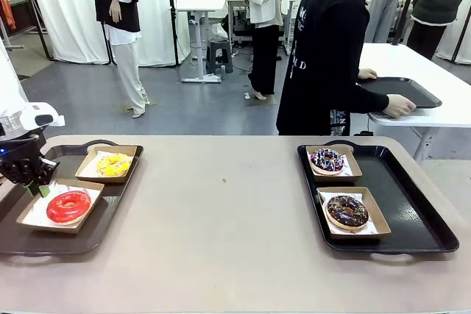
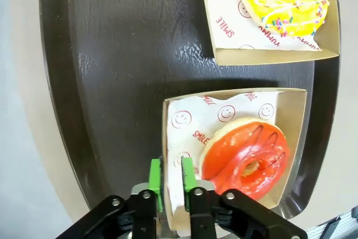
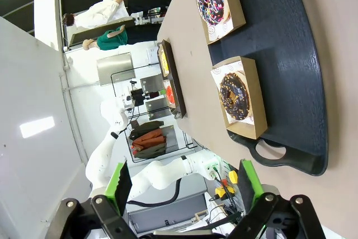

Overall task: Individually package the donuts and arrange them on the tray.
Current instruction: Place the picked Paper togo box on the Handle tray.

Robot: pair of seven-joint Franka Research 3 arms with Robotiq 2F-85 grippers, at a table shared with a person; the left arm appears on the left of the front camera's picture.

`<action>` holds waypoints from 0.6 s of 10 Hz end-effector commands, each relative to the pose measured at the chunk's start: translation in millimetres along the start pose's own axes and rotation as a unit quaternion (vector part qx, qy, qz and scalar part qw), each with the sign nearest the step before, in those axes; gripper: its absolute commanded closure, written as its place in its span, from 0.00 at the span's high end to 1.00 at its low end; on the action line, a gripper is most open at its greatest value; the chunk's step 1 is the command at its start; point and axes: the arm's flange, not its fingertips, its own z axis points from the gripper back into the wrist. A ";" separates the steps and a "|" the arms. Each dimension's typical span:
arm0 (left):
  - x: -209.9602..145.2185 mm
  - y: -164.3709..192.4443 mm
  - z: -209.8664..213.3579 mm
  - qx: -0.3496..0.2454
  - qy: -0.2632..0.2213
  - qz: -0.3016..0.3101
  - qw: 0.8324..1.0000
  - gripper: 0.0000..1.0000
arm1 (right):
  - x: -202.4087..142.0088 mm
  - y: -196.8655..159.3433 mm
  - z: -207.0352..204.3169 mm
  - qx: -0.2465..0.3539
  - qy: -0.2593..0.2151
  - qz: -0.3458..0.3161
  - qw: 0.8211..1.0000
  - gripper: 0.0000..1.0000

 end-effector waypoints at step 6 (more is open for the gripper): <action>-38.6 15.8 67.1 -0.074 -0.050 0.020 0.996 1.00 | -0.9 1.6 1.5 0.004 0.002 -0.005 1.000 1.00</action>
